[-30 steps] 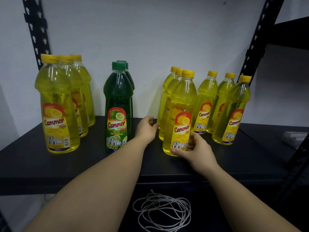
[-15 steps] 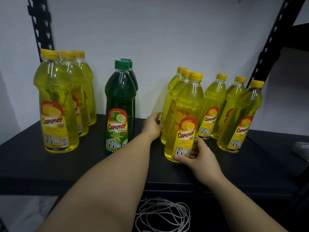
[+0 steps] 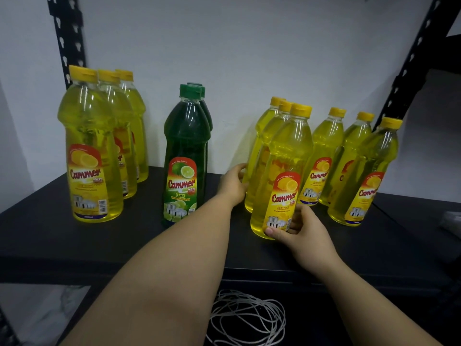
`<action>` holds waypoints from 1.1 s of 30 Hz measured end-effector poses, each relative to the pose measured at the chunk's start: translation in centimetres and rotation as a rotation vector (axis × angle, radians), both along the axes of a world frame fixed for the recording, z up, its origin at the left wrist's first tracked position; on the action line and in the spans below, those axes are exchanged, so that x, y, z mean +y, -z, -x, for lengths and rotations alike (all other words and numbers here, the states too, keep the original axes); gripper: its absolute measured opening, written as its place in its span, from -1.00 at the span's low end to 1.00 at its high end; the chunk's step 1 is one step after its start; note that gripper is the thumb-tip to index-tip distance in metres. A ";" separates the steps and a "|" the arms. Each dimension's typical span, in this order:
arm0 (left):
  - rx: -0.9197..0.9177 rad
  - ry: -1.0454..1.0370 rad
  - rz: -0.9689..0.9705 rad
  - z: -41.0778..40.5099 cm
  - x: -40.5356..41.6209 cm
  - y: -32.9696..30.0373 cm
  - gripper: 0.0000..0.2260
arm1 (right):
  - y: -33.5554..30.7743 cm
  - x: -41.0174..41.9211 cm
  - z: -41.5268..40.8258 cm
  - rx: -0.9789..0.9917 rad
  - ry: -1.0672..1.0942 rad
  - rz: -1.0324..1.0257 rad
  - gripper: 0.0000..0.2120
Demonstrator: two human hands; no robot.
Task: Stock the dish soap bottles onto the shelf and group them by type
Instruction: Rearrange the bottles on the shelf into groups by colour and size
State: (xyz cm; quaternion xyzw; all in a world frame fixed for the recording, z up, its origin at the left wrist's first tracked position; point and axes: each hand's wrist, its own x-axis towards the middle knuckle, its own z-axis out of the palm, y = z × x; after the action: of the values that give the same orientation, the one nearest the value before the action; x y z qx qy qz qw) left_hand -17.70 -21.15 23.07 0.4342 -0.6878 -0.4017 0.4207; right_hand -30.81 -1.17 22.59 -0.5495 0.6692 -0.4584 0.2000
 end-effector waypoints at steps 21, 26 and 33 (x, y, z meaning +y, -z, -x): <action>-0.077 -0.019 0.054 -0.7 0.9 0.1 -0.51 | -0.1 0.1 -0.1 -0.010 0.005 -0.012 -0.24; -0.139 -0.009 0.085 -0.8 1.5 0.1 -0.47 | -0.2 0.1 0.0 -0.018 0.005 -0.009 -0.26; -0.231 -0.086 0.060 -2.6 4.4 0.5 -0.39 | -0.4 0.4 -0.4 0.003 0.035 -0.002 -0.22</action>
State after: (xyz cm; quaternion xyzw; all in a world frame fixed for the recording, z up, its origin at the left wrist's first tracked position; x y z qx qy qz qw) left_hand -15.10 -16.74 22.61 0.4939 -0.7242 -0.3100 0.3681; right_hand -30.46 -0.72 23.03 -0.5381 0.6795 -0.4603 0.1917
